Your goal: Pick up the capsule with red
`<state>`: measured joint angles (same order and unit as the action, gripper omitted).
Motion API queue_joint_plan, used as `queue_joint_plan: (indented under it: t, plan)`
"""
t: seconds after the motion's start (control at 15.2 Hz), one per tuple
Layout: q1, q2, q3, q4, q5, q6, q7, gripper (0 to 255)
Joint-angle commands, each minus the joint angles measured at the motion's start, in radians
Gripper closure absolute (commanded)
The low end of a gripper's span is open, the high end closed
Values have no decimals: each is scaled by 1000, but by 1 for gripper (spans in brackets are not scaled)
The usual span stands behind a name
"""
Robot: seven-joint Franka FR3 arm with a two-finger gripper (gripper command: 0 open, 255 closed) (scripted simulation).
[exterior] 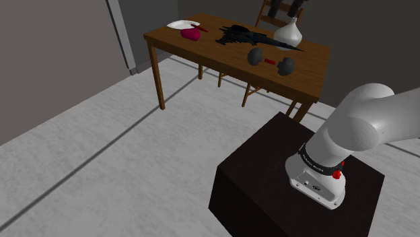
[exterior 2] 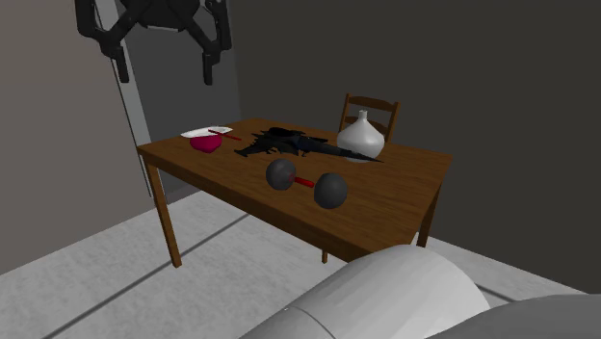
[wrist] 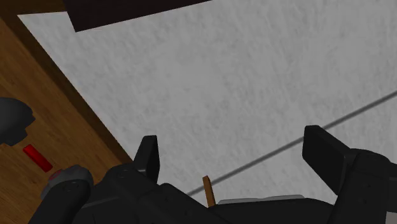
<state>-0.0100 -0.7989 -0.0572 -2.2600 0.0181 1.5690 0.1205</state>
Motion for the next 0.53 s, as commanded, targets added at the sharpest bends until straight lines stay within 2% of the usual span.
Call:
queue_joint_plan:
  t: [0.0, 0.46]
  plan:
    - [0, 0, 0, 0, 0, 0, 0, 0]
    - [-13, 56, -133, -99, -95, 135, -201, 0]
